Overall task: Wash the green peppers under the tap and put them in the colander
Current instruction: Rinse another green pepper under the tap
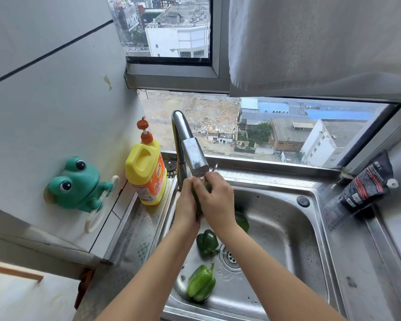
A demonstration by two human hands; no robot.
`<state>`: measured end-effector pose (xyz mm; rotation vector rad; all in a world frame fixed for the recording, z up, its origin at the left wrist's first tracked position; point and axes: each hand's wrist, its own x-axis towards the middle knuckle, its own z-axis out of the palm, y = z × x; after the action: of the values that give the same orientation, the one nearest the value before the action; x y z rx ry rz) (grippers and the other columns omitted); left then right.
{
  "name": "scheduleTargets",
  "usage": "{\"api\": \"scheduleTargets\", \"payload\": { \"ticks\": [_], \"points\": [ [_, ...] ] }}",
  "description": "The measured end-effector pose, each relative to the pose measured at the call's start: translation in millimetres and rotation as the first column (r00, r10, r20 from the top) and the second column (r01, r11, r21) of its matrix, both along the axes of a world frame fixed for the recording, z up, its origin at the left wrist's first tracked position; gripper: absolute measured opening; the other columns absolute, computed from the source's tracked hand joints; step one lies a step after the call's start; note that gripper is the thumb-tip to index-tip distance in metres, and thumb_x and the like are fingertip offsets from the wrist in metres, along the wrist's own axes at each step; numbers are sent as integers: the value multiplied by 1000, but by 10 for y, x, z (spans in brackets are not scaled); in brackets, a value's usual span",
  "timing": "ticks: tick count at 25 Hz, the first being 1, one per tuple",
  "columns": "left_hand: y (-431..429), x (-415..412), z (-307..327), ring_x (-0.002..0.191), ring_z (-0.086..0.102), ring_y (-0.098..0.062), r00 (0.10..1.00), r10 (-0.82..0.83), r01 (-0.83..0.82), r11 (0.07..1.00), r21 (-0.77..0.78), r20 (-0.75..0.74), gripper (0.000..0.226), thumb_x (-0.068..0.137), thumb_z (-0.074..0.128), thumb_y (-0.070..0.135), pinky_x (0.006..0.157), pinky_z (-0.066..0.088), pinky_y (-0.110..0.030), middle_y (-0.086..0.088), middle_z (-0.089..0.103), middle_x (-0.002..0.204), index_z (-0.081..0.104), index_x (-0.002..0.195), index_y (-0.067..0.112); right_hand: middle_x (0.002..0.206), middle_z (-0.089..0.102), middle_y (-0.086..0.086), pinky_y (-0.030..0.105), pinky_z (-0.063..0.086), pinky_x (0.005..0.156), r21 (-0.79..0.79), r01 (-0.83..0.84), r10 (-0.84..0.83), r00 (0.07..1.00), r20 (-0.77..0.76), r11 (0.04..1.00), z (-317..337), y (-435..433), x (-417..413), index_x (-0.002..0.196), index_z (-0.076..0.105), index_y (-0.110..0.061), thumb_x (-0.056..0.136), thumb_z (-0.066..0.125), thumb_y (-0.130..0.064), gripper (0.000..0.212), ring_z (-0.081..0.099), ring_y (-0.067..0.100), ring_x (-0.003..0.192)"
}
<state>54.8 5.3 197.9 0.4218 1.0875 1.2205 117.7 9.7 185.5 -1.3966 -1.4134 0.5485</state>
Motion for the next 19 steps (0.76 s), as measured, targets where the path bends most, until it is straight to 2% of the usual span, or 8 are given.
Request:
{"api": "scheduleTargets", "payload": {
  "ticks": [2,4,6,9,12,14,17,19],
  "points": [
    [-8,-22,-62,60,50,-14,931,64,-12,989,146,-358,35,75,49,49,51,44,-22,3,55,60,59,68,17,50,50,-17,13,35,54,-292,-34,-84,920,-382,956,141,41,3,57,55,-29,90,52,-18,35,45,0,56],
    [-14,-64,-126,65,49,-9,798,171,39,942,333,-578,46,67,45,54,62,42,-26,3,55,70,60,79,13,57,59,-4,23,48,57,-480,-243,-267,586,-765,843,318,72,41,64,61,-19,91,54,-12,29,55,14,60],
    [17,-124,-151,69,49,-5,704,240,98,899,426,-669,47,71,42,50,66,41,-26,4,56,74,61,86,10,69,65,7,33,52,67,-458,-408,-298,397,-868,790,351,34,54,75,65,-13,93,55,-16,21,62,21,67],
    [120,-190,-60,68,56,-6,810,250,-1,905,424,-531,36,87,41,32,67,47,-24,1,60,73,64,91,5,89,68,8,25,55,66,-326,-463,-65,494,-867,824,270,-36,-24,100,63,-9,99,44,-20,22,66,15,77],
    [180,-180,94,70,59,-1,838,194,-11,941,339,-510,29,99,36,11,66,47,-13,1,59,76,62,94,1,105,65,14,24,56,70,-190,-569,91,429,-899,800,185,1,53,124,51,-2,97,43,-9,28,66,21,90],
    [217,-172,190,88,60,-19,819,93,43,974,222,-566,27,100,34,12,82,51,-27,-4,62,87,59,89,14,114,62,17,29,56,81,-120,-636,215,425,-879,763,135,39,196,129,47,-3,90,52,-9,40,63,25,100],
    [284,-219,329,80,62,-26,919,-247,176,955,-240,-308,23,95,44,25,72,52,-40,-10,66,81,61,86,14,112,62,10,34,51,90,-248,-521,368,801,-473,816,35,25,243,118,53,-14,79,64,-26,42,61,23,102],
    [256,-195,306,76,64,-25,958,-279,237,904,-356,-71,27,92,47,32,67,51,-38,-8,69,69,64,78,15,98,57,-6,23,44,82,-158,-268,250,960,-125,950,-52,-55,141,106,53,-25,82,61,-39,28,55,11,89]
  ]
}}
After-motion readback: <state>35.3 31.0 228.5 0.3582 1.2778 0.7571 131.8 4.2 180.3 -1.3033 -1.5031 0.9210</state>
